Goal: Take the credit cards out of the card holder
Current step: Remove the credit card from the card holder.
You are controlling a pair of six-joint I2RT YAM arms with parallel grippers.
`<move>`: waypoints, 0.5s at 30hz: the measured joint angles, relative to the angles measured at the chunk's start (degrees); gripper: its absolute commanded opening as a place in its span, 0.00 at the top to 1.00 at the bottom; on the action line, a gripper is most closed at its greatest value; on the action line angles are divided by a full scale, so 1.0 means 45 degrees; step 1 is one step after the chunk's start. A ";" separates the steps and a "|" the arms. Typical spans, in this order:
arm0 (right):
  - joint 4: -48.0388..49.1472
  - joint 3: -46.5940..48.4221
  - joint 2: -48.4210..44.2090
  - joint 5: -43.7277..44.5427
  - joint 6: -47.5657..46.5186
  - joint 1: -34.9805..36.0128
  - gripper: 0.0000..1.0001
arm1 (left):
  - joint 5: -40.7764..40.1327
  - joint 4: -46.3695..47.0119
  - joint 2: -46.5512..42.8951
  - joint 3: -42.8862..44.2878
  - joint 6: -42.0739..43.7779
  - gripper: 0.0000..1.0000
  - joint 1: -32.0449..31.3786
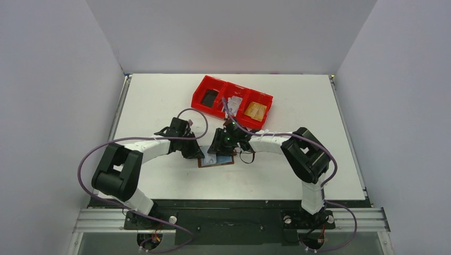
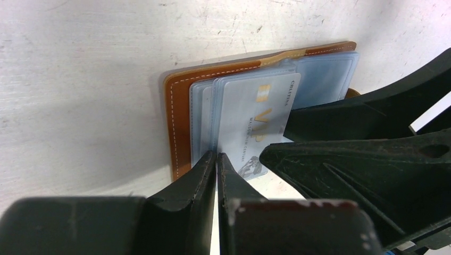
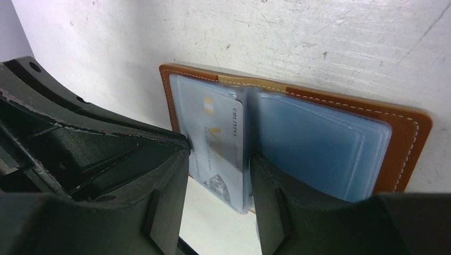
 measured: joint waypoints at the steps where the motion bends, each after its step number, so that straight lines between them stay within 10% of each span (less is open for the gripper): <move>1: 0.0058 -0.0029 0.0000 -0.0029 0.0029 -0.0015 0.57 | 0.0000 0.0010 0.0039 0.0039 -0.0005 0.97 -0.0024; 15: 0.2463 -0.1506 -0.0233 -0.0874 0.0792 -0.0573 0.58 | -0.0272 0.0053 0.0476 0.0481 -0.0204 1.00 -0.0223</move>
